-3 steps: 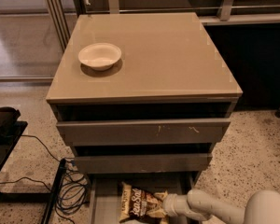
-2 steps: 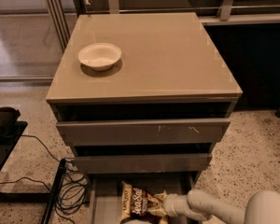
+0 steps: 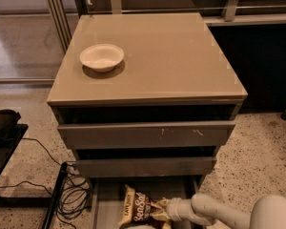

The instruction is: Pick brown chip bag from bottom drawer and place on counter

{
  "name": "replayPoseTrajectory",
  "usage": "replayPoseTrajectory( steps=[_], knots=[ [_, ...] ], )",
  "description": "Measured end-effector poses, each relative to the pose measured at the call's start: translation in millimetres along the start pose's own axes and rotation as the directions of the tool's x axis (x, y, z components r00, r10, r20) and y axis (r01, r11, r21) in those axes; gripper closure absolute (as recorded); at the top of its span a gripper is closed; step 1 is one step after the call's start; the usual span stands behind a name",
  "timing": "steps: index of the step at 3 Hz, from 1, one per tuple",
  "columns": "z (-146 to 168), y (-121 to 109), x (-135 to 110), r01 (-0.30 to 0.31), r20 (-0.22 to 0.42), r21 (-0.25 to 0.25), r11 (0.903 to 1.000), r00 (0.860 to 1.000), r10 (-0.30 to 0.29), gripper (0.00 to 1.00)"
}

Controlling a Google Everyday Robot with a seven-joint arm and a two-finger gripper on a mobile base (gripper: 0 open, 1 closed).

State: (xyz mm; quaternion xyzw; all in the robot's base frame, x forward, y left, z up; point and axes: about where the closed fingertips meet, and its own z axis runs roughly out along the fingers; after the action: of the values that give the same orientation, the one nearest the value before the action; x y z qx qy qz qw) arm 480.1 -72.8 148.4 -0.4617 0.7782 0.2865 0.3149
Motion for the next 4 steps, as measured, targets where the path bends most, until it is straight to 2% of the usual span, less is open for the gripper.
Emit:
replayPoseTrajectory(
  steps=[1, 2, 4],
  knots=[
    [-1.8, 0.4, -2.2, 0.000, 0.000, 0.000, 1.0000, 1.000, 0.000, 1.00],
    [-36.8, 3.5, -16.3, 0.022, -0.003, 0.001, 0.9997, 1.000, -0.022, 1.00],
    [-123.2, 3.5, -51.1, 0.082, 0.016, 0.040, 0.9958, 0.996, -0.082, 1.00]
  ],
)
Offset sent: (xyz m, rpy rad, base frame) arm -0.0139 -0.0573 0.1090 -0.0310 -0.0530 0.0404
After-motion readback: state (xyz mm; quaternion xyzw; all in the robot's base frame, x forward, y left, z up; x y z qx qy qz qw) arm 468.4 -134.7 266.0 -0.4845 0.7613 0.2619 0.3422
